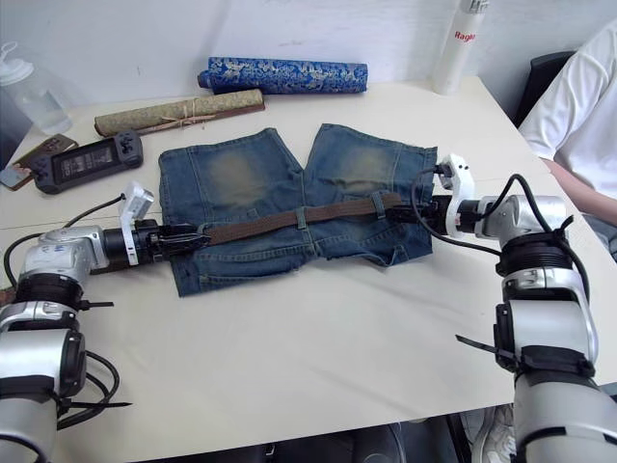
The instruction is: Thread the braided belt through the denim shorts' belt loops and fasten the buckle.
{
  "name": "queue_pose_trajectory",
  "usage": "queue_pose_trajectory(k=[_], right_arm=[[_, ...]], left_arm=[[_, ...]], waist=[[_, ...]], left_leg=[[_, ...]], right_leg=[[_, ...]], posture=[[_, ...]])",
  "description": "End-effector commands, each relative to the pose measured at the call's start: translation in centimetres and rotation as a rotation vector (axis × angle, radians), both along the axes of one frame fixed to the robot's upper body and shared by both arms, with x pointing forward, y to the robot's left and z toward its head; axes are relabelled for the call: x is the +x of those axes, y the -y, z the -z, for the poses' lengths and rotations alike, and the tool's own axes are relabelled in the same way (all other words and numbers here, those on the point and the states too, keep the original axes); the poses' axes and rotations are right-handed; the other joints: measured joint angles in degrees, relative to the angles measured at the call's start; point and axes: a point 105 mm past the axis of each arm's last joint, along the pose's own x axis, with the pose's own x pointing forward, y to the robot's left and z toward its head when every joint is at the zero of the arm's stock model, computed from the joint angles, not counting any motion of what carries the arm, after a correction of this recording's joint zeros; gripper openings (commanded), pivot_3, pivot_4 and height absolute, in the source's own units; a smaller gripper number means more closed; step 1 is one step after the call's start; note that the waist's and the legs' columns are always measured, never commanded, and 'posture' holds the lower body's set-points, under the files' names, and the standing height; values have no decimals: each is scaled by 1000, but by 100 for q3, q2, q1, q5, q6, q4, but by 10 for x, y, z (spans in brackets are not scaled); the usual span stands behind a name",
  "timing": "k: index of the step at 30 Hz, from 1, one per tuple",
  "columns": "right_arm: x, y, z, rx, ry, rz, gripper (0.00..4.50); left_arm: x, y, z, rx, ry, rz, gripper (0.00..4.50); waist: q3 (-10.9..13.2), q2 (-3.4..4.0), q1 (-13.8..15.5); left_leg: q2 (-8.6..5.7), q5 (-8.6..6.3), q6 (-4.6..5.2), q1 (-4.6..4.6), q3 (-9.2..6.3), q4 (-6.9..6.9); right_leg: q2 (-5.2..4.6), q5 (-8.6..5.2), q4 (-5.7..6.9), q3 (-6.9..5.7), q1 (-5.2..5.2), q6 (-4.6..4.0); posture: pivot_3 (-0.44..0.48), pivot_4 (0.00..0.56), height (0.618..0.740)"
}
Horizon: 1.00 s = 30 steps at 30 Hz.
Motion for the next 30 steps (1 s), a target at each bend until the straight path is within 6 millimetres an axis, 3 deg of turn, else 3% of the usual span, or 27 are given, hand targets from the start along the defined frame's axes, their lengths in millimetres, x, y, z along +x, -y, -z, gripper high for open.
queue_pose_trajectory(k=[1, 2, 3, 4, 5, 6, 8, 12, 16, 19, 24, 26, 30], right_arm=[[1, -2, -15, 32, 56, -19, 2612], [1, -4, -16, 42, 62, -28, 2423], [0, -5, -17, 50, 66, -33, 1731], [0, -5, -18, 55, 72, -39, 1290], [0, -6, -20, 62, 81, -43, 1212], [0, -6, -22, 72, 94, -47, 564], [-1, -5, -27, 86, 117, -53, 84], [-16, -2, -44, 112, 241, -134, 23], [-72, -8, -60, 101, 429, -356, 23], [-122, -12, -43, -32, 519, -507, 23], [-164, -6, 4, -343, 583, -609, 23], [-169, 0, 15, -437, 574, -618, 23], [-173, 15, 33, -604, 546, -649, 23]], left_arm=[[-7, 0, 16, 61, -53, 27, 803], [-7, 2, 14, 55, -47, 35, 665], [-6, 3, 13, 53, -37, 38, 339], [-4, 5, 11, 52, -24, 35, 339], [-1, 5, 8, 54, -5, 25, 339], [2, 7, 4, 50, 19, 19, 339], [4, 10, -3, 40, 61, 23, 339], [-2, 21, -28, 7, 200, 89, 339], [-23, 29, -59, -2, 469, 114, 339], [-49, 36, -65, 138, 697, 100, 339], [-95, 36, -43, 438, 990, 202, 339], [-112, 30, -21, 532, 1043, 273, 339], [-138, 12, 21, 652, 1040, 385, 339]], waist=[[0, 0, 1], [0, 0, 2], [0, 1, 2], [0, 1, 3], [0, 1, 3], [0, 1, 3], [0, 1, 3], [0, 0, 43], [0, 0, 65], [0, 1, 154], [2, 0, 174], [3, 3, 182], [2, 3, 195]], left_leg=[[0, 0, 0, 0, 0, 0], [0, 0, 0, 0, 0, 0], [0, 0, -1, 0, 0, 0], [0, 1, -2, 1, 0, 0], [0, 1, -2, 1, 0, 1], [0, 1, -2, 1, 0, 1], [0, 1, -2, 1, 0, 1], [0, 5, -8, -2, -4, 6], [0, 5, -9, -6, -3, 8], [0, 4, -8, -12, -3, -2], [0, 2, -5, 51, 16, -48], [0, -6, 10, 100, 21, -48], [2, -14, 24, 112, 21, -48]], right_leg=[[0, 0, 1, 0, 0, 0], [0, 0, 2, 0, 0, 0], [0, 0, 2, 0, 0, 0], [-1, 0, 3, 1, 0, 0], [0, 0, 3, 1, 0, 0], [0, 0, 4, 1, 0, 0], [-1, 0, 4, 1, 0, 0], [-2, 0, 9, -1, 0, 0], [-2, 2, 3, -2, 0, 3], [-1, 2, -18, -4, 2, 3], [-1, 13, -105, -2, 63, 22], [-3, 30, -115, 0, 109, 21], [-2, 51, -131, -1, 125, 16]], posture=[[0, 150, 645], [0, 150, 645], [0, 150, 645], [0, 150, 645], [0, 150, 645], [0, 150, 645], [0, 150, 645], [0, 150, 645], [0, 150, 645], [0, 150, 645], [0, 150, 645], [0, 150, 645], [0, 150, 645]])
